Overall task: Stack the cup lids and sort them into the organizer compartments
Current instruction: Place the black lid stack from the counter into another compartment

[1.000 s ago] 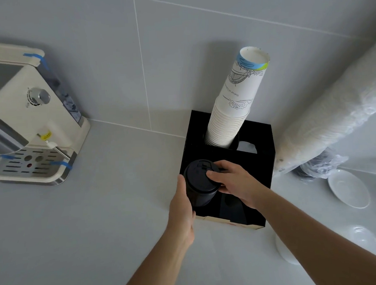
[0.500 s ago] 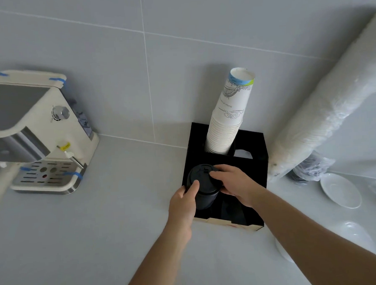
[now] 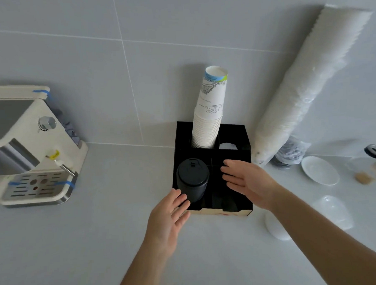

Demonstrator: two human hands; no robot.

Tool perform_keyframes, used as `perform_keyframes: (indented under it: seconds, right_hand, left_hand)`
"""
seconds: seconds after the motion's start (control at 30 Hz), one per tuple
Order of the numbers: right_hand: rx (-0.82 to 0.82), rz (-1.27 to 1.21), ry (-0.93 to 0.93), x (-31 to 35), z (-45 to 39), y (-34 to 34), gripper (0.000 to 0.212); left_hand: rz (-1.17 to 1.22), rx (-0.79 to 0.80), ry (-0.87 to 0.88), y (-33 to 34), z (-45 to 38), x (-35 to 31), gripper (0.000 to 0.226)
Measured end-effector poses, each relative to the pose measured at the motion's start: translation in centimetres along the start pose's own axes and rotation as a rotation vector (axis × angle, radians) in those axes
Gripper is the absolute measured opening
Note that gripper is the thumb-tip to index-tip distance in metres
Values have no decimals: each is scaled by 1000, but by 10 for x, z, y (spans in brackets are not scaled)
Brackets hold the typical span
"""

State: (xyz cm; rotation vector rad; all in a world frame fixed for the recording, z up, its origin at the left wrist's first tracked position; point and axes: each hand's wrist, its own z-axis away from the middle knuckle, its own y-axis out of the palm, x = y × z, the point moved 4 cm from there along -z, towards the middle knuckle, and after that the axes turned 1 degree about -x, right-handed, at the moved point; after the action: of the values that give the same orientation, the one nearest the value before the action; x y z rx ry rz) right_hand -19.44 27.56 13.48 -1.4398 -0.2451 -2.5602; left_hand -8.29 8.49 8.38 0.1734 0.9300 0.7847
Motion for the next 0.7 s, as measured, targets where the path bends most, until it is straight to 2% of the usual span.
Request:
perform_keyframes:
  seconds: [0.2,0.47,0.7]
  right_hand:
    - [-82,-178,-34,-15,42,-44,39]
    - [-338,-312,14,-57,87,-119,30]
    - [-440,-395,87,-104,110,-177,28]
  left_hand:
    - [55,74,-52,11,6,10,31]
    - [-55,118,-137,37,1,42,31]
    - [-188,116,-218,63,-6,86,32]
